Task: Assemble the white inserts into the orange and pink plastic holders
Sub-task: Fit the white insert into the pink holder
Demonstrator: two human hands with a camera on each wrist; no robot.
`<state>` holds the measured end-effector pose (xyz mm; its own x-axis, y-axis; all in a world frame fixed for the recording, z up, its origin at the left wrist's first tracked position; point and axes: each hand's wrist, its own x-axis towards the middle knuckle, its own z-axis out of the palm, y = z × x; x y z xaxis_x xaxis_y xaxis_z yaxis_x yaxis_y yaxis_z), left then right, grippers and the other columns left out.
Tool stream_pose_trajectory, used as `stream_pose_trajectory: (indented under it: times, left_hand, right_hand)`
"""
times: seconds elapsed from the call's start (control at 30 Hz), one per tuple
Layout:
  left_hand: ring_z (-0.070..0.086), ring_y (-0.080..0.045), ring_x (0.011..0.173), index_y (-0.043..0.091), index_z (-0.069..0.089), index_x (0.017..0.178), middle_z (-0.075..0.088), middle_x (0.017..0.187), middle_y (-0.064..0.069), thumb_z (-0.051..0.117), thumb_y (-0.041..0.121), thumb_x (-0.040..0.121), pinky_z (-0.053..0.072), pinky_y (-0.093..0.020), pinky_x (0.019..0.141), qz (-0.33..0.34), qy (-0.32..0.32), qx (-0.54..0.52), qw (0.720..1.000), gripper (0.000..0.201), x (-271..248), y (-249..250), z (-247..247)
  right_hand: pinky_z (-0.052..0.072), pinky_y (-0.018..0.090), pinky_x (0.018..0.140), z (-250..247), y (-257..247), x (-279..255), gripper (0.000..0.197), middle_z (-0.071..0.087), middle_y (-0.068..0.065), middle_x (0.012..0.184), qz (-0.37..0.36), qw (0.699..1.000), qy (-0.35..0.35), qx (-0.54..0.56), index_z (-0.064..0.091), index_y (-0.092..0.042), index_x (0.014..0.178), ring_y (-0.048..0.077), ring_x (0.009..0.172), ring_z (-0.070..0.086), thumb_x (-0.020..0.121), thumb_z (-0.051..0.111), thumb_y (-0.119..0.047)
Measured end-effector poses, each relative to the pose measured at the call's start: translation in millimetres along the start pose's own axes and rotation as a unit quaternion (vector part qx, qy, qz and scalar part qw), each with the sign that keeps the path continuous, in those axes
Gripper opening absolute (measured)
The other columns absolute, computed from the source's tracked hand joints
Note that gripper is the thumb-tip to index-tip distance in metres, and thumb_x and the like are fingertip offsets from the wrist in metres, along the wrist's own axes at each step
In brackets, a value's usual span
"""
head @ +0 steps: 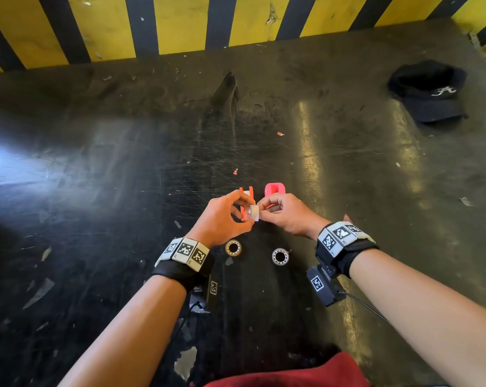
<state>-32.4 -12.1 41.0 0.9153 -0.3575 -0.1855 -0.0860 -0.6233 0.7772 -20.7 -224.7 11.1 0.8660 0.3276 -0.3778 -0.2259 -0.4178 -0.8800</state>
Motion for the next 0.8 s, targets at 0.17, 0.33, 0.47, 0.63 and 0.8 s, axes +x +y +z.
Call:
stream_pose_trajectory:
  times: [0.17,0.33,0.47,0.63,0.8]
  left_hand:
    - [0.071,-0.008,0.083,0.024,0.066,0.114,0.070,0.103,0.010,0.087,0.017,0.078,0.056,-0.012,0.071,-0.008,0.001,0.001,1.000,0.042,-1.3,-4.2,4.3]
    - [0.067,-0.009,0.085,0.030,0.065,0.110,0.068,0.103,0.010,0.085,0.031,0.074,0.060,-0.031,0.080,-0.056,-0.034,0.115,0.991,0.041,-3.4,-17.7,20.8]
    - [0.067,-0.016,0.096,0.031,0.064,0.106,0.066,0.106,0.006,0.077,0.042,0.078,0.057,-0.037,0.084,-0.072,-0.119,0.233,0.963,0.033,-13.0,-21.5,58.4]
    - [0.059,-0.026,0.119,0.026,0.059,0.125,0.062,0.125,-0.003,0.074,0.046,0.083,0.050,-0.044,0.098,-0.078,-0.149,0.318,0.933,0.049,-15.7,-23.7,86.8]
    - [0.054,-0.027,0.123,0.024,0.059,0.126,0.063,0.129,-0.004,0.062,0.068,0.084,0.044,-0.049,0.101,-0.047,-0.130,0.357,0.924,0.061,-2.8,-5.5,101.2]
  right_hand:
    - [0.055,0.028,0.087,-3.0,1.5,-1.9,0.015,0.075,0.003,0.108,0.007,1.000,-0.010,-0.016,0.076,-0.015,0.101,0.015,0.097,0.070,0.092,0.078,-0.027]
    - [0.054,0.032,0.086,-21.1,21.3,-6.6,0.023,0.072,-0.003,0.100,0.055,0.995,0.005,-0.080,0.074,-0.021,0.090,0.017,0.097,0.068,0.087,0.081,-0.042]
    - [0.053,0.033,0.087,-29.2,27.0,-10.2,0.018,0.073,0.001,0.110,0.087,0.990,-0.006,-0.109,0.075,-0.017,0.097,0.021,0.106,0.070,0.092,0.078,-0.033]
    - [0.043,0.021,0.076,-32.6,30.9,-17.5,0.016,0.070,-0.004,0.099,0.093,0.990,0.000,-0.103,0.074,-0.013,0.102,0.020,0.107,0.069,0.097,0.073,-0.028]
    - [0.041,0.015,0.070,-33.7,40.3,-19.1,0.018,0.069,-0.008,0.094,0.090,0.991,0.015,-0.100,0.076,-0.012,0.104,0.018,0.100,0.068,0.096,0.074,-0.029]
